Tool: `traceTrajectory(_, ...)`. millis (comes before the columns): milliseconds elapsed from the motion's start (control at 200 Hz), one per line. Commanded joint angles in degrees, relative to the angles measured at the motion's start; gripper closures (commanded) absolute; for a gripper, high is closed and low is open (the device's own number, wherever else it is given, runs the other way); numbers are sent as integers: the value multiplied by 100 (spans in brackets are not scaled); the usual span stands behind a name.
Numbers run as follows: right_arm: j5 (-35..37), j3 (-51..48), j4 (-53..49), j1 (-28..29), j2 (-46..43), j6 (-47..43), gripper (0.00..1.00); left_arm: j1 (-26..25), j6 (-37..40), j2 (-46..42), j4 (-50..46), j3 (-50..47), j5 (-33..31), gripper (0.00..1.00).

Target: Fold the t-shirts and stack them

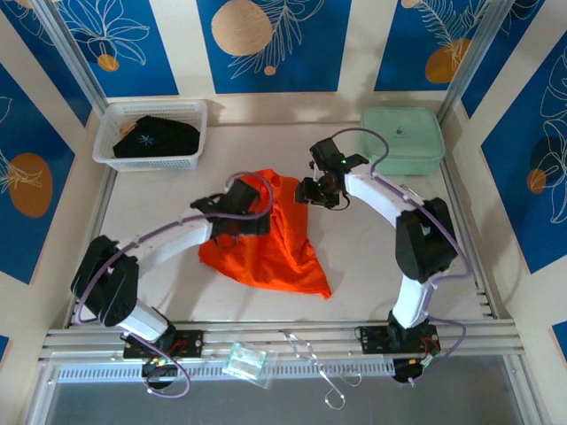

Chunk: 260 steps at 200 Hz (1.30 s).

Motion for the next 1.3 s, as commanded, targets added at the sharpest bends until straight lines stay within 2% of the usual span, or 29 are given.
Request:
traceTrajectory(0, -212, 305, -44, -11, 523, -75, 45, -333, -852, 226, 209, -207, 270, 4)
traceTrajectory(125, -24, 483, -121, -11, 1059, 145, 48, -473, -1156, 677, 146, -268, 218, 7)
traceTrajectory(265, 168, 554, -169, -19, 1488, 356, 53, -408, -1260, 868, -295, -354, -542, 11)
traceTrajectory(310, 219, 568, -211, -26, 1597, 405, 58, -302, -1200, 934, -375, -386, -690, 12)
traceTrajectory(445, 477, 449, -348, -86, 1691, 551, 87, 174, -928, 1153, -419, -492, -895, 15)
traceTrajectory(600, 877, -237, -345, -254, 1170, 676, 100, 650, -558, 1273, -489, -369, -1089, 17)
traceTrajectory(856, 1752, -1420, -702, -661, -62, 606, 100, 1018, 676, 1756, -1167, 1063, -1935, 18)
traceTrajectory(1076, 2331, -1669, -1076, -1115, -682, 498, 100, 1118, 1903, 2216, -1036, 2078, -2561, 14)
traceTrajectory(1296, 2973, -1556, -1392, -1242, -924, 512, 100, 1068, 2631, 1632, -657, 2114, -3029, 4)
